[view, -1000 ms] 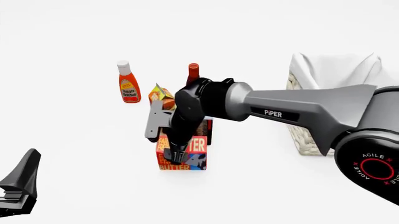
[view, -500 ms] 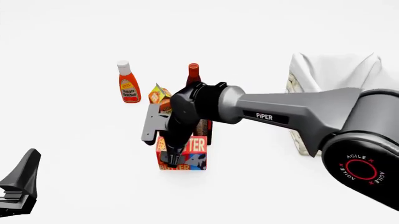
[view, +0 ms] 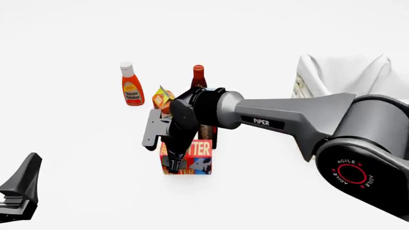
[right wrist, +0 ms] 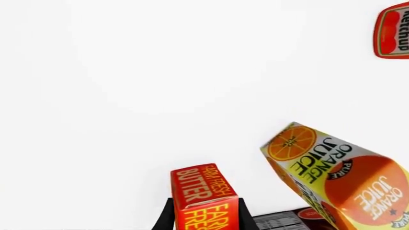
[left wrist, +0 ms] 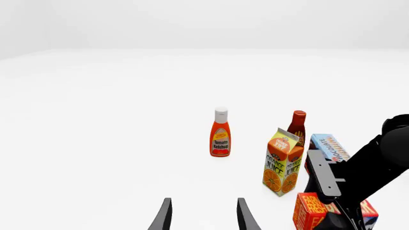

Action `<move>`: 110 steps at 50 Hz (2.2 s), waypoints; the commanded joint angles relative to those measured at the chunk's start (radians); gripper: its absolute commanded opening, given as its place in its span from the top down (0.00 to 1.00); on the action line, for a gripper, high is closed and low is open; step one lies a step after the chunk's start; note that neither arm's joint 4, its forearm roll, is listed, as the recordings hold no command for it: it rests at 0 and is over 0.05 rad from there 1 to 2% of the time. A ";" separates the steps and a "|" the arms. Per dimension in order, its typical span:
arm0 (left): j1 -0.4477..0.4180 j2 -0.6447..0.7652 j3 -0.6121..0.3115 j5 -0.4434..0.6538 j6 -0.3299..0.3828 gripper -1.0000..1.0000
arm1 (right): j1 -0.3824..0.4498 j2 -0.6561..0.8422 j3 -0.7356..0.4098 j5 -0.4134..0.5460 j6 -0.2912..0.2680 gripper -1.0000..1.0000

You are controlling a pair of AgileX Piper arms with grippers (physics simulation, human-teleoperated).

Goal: Pick the butter and place it in the basket.

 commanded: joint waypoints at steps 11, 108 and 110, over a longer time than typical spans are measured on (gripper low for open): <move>0.000 0.000 0.000 0.000 0.000 0.00 | 0.007 0.038 -0.016 0.006 0.012 1.00; 0.000 0.000 0.000 0.000 0.000 0.00 | -0.024 -0.417 0.223 -0.065 -0.005 1.00; 0.000 0.000 0.000 0.000 0.000 0.00 | -0.030 -0.425 0.227 -0.067 -0.003 1.00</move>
